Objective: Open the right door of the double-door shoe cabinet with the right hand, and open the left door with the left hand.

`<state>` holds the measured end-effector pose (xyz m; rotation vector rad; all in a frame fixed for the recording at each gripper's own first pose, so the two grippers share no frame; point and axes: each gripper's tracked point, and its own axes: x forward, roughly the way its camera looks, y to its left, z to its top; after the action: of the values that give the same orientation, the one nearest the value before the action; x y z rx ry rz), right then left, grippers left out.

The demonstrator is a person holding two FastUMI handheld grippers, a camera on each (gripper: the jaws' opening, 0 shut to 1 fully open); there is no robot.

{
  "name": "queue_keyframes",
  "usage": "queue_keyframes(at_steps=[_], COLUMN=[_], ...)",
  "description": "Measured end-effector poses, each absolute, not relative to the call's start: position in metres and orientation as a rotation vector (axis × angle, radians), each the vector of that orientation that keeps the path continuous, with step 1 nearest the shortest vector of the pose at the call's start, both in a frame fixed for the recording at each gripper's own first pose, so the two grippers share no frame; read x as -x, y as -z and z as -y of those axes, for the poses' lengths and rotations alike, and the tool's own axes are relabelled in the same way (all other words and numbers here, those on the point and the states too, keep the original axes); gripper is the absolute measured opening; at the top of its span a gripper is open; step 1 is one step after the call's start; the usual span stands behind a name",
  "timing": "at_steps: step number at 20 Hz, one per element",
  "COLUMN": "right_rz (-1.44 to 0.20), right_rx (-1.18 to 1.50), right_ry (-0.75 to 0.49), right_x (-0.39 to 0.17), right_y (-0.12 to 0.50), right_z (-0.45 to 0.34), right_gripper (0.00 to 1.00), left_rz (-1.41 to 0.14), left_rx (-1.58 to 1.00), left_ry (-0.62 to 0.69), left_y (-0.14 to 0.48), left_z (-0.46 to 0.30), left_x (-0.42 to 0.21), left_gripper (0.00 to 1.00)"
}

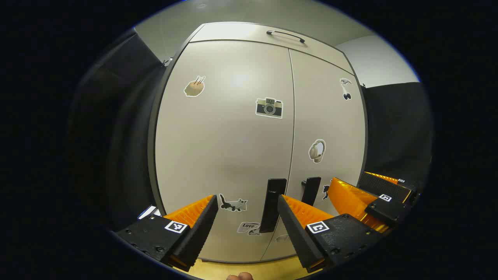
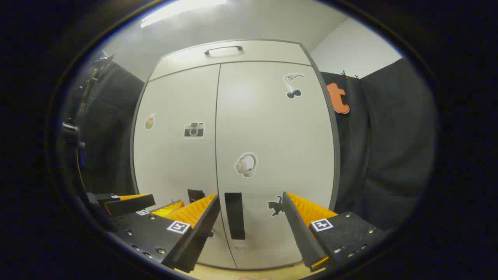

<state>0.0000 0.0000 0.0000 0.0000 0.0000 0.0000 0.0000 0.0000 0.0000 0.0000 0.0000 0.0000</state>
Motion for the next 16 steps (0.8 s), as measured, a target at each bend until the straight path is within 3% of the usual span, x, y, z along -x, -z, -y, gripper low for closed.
queue_keyframes(at_steps=[16], right_rz=[-0.014], right_rx=[0.001], right_ry=[-0.007], right_x=[0.0001], right_y=[0.0025], right_z=[-0.0007], right_gripper=[0.97], left_rz=[-0.015], left_rx=[0.002], left_ry=[0.01], left_y=[0.0033], left_z=[-0.0032], left_x=[0.0033], left_gripper=[0.96])
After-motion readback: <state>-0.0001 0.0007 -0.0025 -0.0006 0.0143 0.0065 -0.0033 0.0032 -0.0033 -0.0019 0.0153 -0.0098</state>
